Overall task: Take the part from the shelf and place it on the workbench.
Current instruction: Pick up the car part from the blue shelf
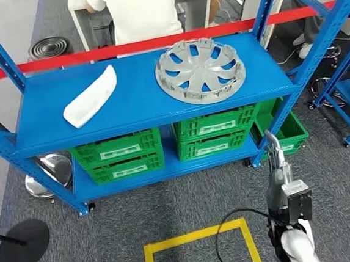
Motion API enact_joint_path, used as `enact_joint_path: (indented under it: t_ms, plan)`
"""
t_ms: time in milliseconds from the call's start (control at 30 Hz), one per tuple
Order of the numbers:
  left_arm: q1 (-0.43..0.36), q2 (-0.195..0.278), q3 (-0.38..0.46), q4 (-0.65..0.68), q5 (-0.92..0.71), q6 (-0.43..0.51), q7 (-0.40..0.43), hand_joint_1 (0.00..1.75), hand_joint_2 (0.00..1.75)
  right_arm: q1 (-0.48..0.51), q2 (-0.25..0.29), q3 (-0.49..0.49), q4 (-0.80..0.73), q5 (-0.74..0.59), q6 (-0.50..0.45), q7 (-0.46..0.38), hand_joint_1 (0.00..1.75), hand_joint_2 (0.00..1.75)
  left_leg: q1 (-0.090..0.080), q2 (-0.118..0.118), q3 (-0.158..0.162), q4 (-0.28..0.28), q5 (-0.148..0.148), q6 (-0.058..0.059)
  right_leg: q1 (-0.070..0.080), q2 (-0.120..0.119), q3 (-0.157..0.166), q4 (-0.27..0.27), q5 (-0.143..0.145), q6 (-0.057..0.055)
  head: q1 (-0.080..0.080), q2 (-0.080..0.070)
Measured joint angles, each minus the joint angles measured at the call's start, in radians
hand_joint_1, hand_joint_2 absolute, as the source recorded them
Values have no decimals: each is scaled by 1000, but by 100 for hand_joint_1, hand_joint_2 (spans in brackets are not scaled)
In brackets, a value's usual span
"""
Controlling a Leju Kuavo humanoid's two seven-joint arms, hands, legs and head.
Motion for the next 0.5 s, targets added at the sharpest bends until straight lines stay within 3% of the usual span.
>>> enact_joint_path:
  t_ms: [100,133,167,200,267,300,333,400,433,500]
  plan:
    - [2,0,0,0,0,0,0,0,0,6,0,0,0,0,-2,1,0,0,0,-1,25,0,-23,0,0,0,-80,86,-52,2,3,0]
    - [4,0,0,0,0,0,0,0,0,8,0,0,0,1,-3,1,0,0,0,-2,41,0,-36,0,0,0,-101,87,-58,2,5,0]
    - [5,0,0,0,0,0,0,0,0,10,0,0,0,1,-3,1,0,0,0,-2,60,0,-50,-2,0,-1,-107,55,-41,0,6,0]
    - [6,-1,0,0,0,0,0,0,0,11,0,0,0,1,-3,1,0,0,0,-3,80,0,-64,-4,1,-2,-101,-1,2,-4,7,0]
    - [5,-1,0,0,0,0,0,0,0,14,0,0,1,2,-4,1,0,0,-3,-3,114,0,-94,-12,2,-9,-89,-118,121,-13,9,0]
    - [5,-1,0,0,0,0,0,0,0,16,0,0,1,2,-4,2,0,0,-5,-3,125,-3,-106,-18,4,-11,-83,-150,162,-20,8,0]
    - [5,0,0,0,0,0,0,0,0,17,0,0,1,2,-5,2,0,0,-6,-2,134,-6,-112,-25,5,-12,-80,-167,183,-26,7,0]
    - [3,1,-1,0,-1,-1,0,0,0,16,0,0,-2,3,-6,1,0,0,-7,-1,136,3,-106,-38,4,-7,-64,-173,177,-39,5,0]
    - [0,1,-1,0,-1,-1,-1,0,0,15,0,0,-2,3,-6,1,0,0,-7,-1,122,33,-93,-44,1,-5,-55,-179,173,-44,5,0]
    - [-3,1,-2,0,-1,-1,-1,0,0,15,0,0,-3,3,-7,0,0,0,-6,-1,54,139,-91,-53,-2,-3,-30,-192,160,-51,4,0]
